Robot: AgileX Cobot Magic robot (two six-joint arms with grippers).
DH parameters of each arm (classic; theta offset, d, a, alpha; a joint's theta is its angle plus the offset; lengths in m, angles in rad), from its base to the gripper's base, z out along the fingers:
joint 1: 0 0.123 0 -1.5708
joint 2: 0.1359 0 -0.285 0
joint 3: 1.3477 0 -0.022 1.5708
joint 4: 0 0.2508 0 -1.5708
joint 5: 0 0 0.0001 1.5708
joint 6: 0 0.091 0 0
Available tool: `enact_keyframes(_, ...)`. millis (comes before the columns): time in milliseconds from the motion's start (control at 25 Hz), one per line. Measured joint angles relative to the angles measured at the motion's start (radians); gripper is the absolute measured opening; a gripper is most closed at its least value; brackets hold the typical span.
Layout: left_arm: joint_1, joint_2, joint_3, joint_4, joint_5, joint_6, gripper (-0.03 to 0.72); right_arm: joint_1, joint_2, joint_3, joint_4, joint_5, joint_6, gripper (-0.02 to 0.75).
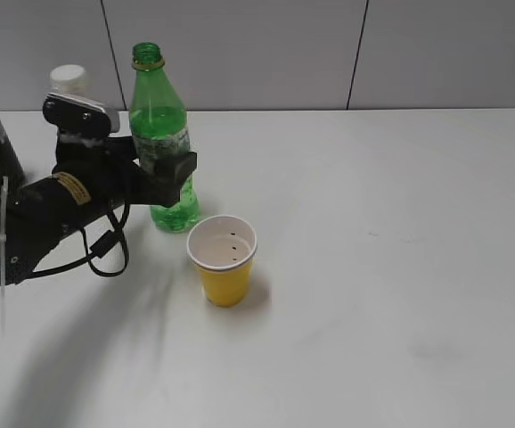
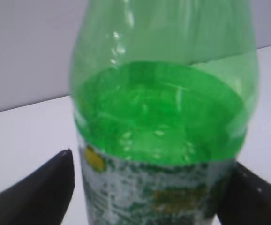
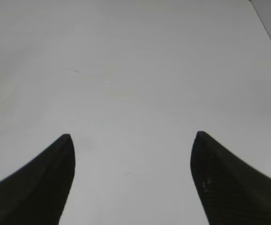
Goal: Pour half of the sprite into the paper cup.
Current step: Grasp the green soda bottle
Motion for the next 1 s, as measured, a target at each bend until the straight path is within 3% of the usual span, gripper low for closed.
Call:
enact_keyframes(680,0.0,0.104,-0.113,-0.003,-0.001,0.0,0.69,0.0,0.0,0.0,0.0,0.0,0.001,0.577)
enact_keyframes(880,0.0,0.105,-0.113,-0.002,-0.006,0.0,0.625,0.0,0.0,0.0,0.0,-0.001,0.001,0.577)
enact_keyframes(1000,0.0,0.105,-0.113,0.0,-0.01,-0.001,0.537,0.0,0.0,0.0,0.0,-0.001,0.0,0.577)
